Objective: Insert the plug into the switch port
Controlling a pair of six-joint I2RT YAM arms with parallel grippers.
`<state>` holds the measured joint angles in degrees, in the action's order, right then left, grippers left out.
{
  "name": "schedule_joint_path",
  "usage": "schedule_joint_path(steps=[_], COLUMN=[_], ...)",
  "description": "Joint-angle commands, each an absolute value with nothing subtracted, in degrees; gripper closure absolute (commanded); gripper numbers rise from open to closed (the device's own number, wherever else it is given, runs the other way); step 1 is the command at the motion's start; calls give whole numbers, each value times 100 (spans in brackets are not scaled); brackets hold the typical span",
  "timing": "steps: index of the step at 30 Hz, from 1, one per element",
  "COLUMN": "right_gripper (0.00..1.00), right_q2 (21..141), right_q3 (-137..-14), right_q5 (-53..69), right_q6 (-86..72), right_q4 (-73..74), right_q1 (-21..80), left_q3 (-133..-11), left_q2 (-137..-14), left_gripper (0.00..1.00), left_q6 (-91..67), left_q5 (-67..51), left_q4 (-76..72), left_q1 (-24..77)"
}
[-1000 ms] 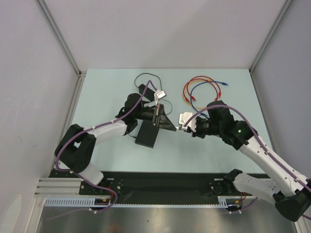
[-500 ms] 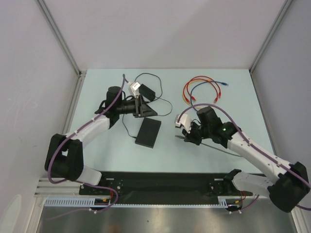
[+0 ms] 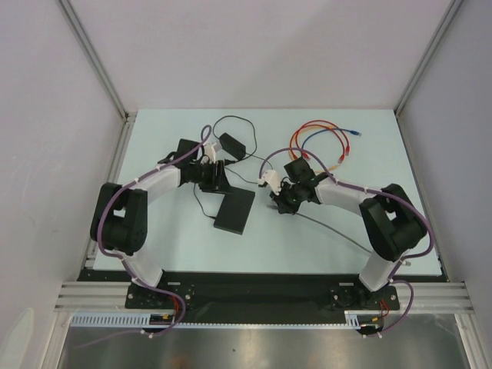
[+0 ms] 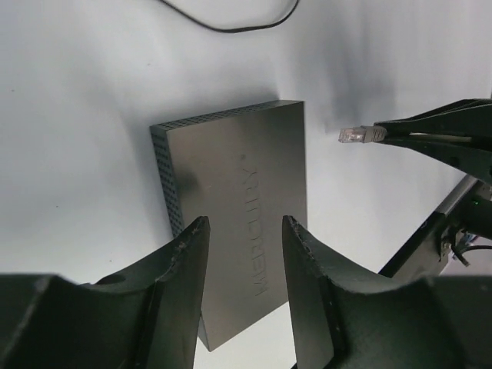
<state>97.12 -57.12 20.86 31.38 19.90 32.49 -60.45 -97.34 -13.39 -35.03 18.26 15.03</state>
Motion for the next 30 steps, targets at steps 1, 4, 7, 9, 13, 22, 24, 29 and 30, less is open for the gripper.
schedule_joint_path(steps=[1,4,7,9,13,22,24,29,30], right_gripper=[100,100,100,100,100,100,100,100,100], right_q2=[9887,9967,10107,10230,10441,10705,10784,10925,10951], right_q3=[-6003,-5986,-6029,-6178,-6275,-6521,-6644,-6802,-6838], right_q5=[2136,2135,2180,2092,2109,2048,2048,1978,1969], right_q6=[3006,2997,3041,3085,3103,3085,3076,3041,3032], right_q4=[996,616,439,483,440,632,729,844,870], right_q1=[3375,3366,3401,3445,3542,3647,3630,3639,3639], left_q3=[-6425,-6530,-6609,-6679,-6811,-6926,-6943,-6952,-6961], left_q2=[-9939,-10159,-10309,-10388,-10520,-10758,-10784,-10828,-10837], left_gripper=[53,53,53,54,54,55,55,55,55], left_q6=[-897,-835,-870,-914,-914,-940,-941,-975,-984], left_q5=[-3182,-3103,-3164,-3243,-3331,-3489,-3507,-3586,-3595], left_q4=[2162,2259,2268,2259,2303,2285,2259,2206,2215], left_q1=[1503,1503,1503,1503,1503,1494,1503,1503,1503])
